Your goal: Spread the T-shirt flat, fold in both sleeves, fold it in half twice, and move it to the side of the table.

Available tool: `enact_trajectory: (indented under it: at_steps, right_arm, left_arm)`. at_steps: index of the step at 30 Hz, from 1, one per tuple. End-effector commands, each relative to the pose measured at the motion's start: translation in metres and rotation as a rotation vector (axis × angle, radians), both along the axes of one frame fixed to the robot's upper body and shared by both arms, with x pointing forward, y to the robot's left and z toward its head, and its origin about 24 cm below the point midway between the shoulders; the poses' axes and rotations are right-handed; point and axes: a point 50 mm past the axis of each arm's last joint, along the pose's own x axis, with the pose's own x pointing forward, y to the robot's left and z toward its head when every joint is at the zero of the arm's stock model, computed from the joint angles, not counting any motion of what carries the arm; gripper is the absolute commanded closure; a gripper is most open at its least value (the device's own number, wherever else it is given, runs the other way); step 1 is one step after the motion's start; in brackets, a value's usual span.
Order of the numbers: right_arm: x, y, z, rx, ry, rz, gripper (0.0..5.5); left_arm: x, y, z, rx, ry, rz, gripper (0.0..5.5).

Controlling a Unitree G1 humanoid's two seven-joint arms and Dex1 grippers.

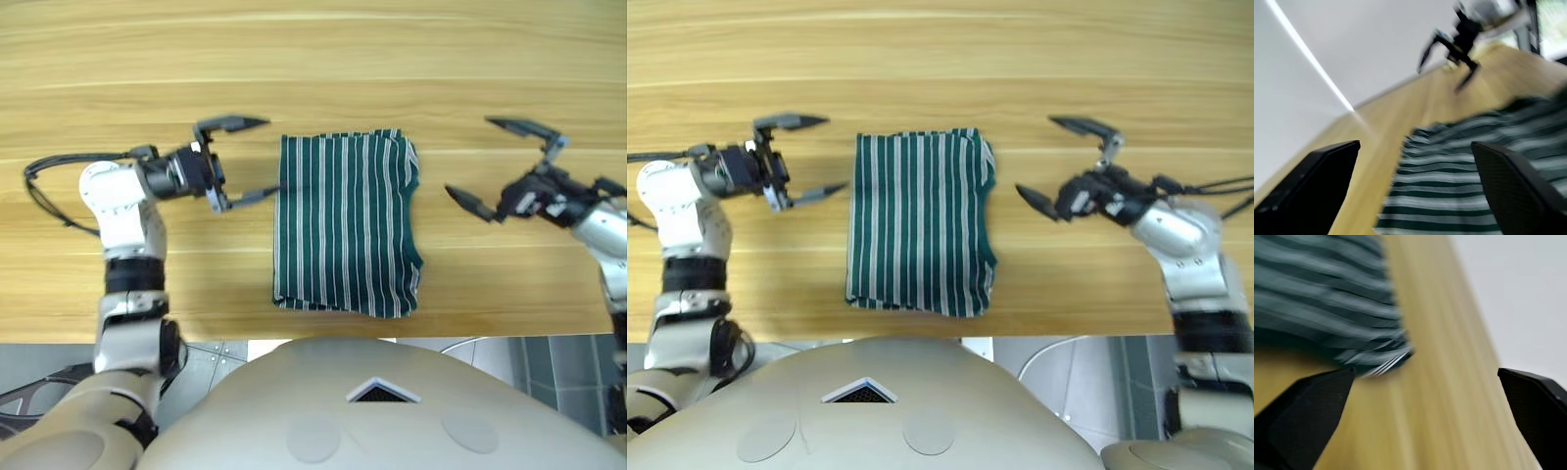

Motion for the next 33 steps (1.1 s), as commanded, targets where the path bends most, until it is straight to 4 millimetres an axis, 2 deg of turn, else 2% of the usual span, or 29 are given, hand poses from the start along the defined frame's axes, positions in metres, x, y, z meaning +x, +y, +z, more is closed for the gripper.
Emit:
enact_trajectory:
  at_steps: [1, 4, 6, 9, 13, 21, 27, 28, 32, 33]
  right_arm:
    - [-0.038, -0.003, 0.028, -0.183, 0.096, 0.175, 0.1]
    - [-0.063, 0.009, 0.01, -0.174, 0.254, 0.267, 0.1]
    - [-0.074, 0.02, -0.004, -0.154, 0.33, 0.318, 0.1]
    - [-0.084, 0.036, -0.021, -0.119, 0.384, 0.363, 0.1]
    - [-0.089, 0.054, -0.04, -0.079, 0.439, 0.406, 0.1]
    - [-0.084, 0.062, -0.055, -0.105, 0.44, 0.398, 0.1]
    - [-0.076, 0.066, -0.054, -0.101, 0.403, 0.383, 1.13]
    - [-0.075, 0.066, -0.054, -0.101, 0.4, 0.381, 1.52]
    - [-0.075, 0.064, -0.055, -0.122, 0.408, 0.373, 2.45]
    - [-0.076, 0.063, -0.057, -0.131, 0.415, 0.373, 2.54]
  left_arm:
    - [-0.045, 0.011, 0.003, 0.384, 0.069, -0.153, 0.67]
    - [-0.075, 0.015, -0.003, 0.461, 0.219, -0.238, 0.67]
    - [-0.087, 0.013, -0.011, 0.508, 0.262, -0.274, 0.67]
    - [-0.085, 0.009, -0.03, 0.595, 0.237, -0.259, 0.67]
    - [-0.085, 0.0, -0.045, 0.593, 0.22, -0.218, 0.67]
    - [-0.084, -0.021, -0.047, 0.472, 0.161, -0.197, 0.67]
    - [-0.09, -0.028, -0.049, 0.418, 0.186, -0.229, 0.64]
    - [-0.09, -0.028, -0.049, 0.416, 0.185, -0.231, 0.64]
    - [-0.087, -0.03, -0.051, 0.407, 0.17, -0.225, 0.64]
    - [-0.086, -0.03, -0.053, 0.408, 0.163, -0.222, 0.64]
